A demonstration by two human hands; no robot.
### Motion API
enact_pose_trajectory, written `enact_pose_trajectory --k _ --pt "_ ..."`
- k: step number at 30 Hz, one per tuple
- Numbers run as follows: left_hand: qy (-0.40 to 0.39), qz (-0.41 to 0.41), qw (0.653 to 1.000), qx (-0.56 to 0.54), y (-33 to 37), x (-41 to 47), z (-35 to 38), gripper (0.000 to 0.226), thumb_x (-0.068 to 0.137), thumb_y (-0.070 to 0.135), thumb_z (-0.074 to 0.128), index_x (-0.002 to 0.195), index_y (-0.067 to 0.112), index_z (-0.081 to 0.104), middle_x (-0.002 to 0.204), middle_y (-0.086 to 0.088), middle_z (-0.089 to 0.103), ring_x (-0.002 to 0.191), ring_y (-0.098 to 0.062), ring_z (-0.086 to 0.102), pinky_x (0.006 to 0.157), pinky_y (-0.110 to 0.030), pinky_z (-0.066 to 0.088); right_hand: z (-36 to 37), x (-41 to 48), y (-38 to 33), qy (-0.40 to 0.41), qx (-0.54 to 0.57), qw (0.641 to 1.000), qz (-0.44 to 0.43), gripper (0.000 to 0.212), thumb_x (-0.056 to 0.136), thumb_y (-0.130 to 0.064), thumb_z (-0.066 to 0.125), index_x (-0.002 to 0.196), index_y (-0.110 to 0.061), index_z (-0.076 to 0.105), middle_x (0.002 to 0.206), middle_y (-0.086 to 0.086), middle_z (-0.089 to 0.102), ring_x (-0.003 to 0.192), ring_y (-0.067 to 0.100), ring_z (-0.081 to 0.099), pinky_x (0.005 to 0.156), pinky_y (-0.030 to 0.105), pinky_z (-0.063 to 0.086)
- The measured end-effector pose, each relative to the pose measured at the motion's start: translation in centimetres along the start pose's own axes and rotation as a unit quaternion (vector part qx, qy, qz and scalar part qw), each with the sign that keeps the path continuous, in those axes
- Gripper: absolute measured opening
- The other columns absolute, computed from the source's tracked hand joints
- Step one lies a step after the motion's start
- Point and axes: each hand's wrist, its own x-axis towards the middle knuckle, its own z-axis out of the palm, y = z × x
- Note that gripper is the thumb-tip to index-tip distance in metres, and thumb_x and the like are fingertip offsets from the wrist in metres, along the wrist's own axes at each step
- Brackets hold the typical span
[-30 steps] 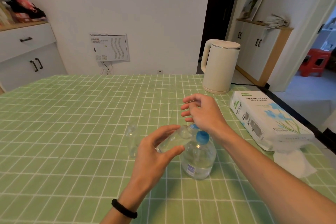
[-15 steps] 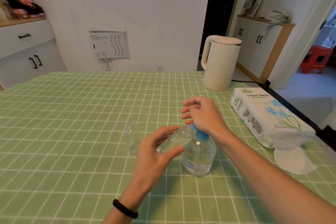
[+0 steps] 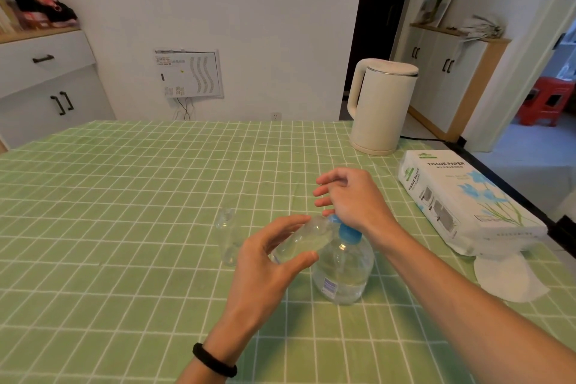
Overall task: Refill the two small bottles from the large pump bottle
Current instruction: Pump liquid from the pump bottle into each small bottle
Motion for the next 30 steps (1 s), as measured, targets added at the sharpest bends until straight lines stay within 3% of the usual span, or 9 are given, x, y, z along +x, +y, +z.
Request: enact_pose_trajectory --k 5,17,22,30 --pt "-0.003 -0.011 1.000 -0.006 -0.2 -0.2 0.2 0.048 0.078 0.007 0.090 0.119 0.028 0.076 0.115 0.021 0.078 0.112 0.002 0.071 0.101 -0.010 0.049 0.1 0.0 0.4 0.003 -0.005 1.000 0.002 0.036 0.098 0.003 0.042 0.104 -0.016 0.072 0.094 -0.003 0.078 0.080 0.010 0.077 0.076 0.035 0.066" --pt "-0.002 0.011 1.000 -0.010 0.3 0.2 0.0 0.048 0.078 0.013 0.090 0.120 0.032 0.076 0.118 0.019 0.078 0.115 -0.002 0.071 0.105 -0.017 0.051 -0.5 0.1 -0.8 -0.004 -0.027 1.000 0.004 0.030 0.098 -0.007 0.045 0.104 -0.023 0.070 0.094 -0.007 0.077 0.080 0.008 0.077 0.083 0.039 0.065" --pt "-0.002 0.013 1.000 -0.005 0.0 0.2 0.0 0.049 0.078 0.010 0.090 0.119 0.033 0.076 0.117 0.022 0.078 0.114 -0.001 0.071 0.102 -0.012 0.049 -0.1 0.1 -0.2 0.009 -0.007 1.000 0.015 0.034 0.097 -0.001 0.044 0.102 -0.019 0.072 0.092 -0.005 0.078 0.079 0.009 0.077 0.082 0.041 0.066" --pt "-0.007 0.002 1.000 -0.009 -0.4 0.0 0.1 0.049 0.079 0.009 0.090 0.121 0.028 0.076 0.119 0.018 0.078 0.117 -0.003 0.071 0.105 -0.016 0.050 0.2 -0.1 0.1 0.008 -0.012 1.000 0.020 0.033 0.097 0.001 0.045 0.106 -0.015 0.073 0.093 -0.003 0.078 0.081 0.012 0.078 0.084 0.042 0.065"
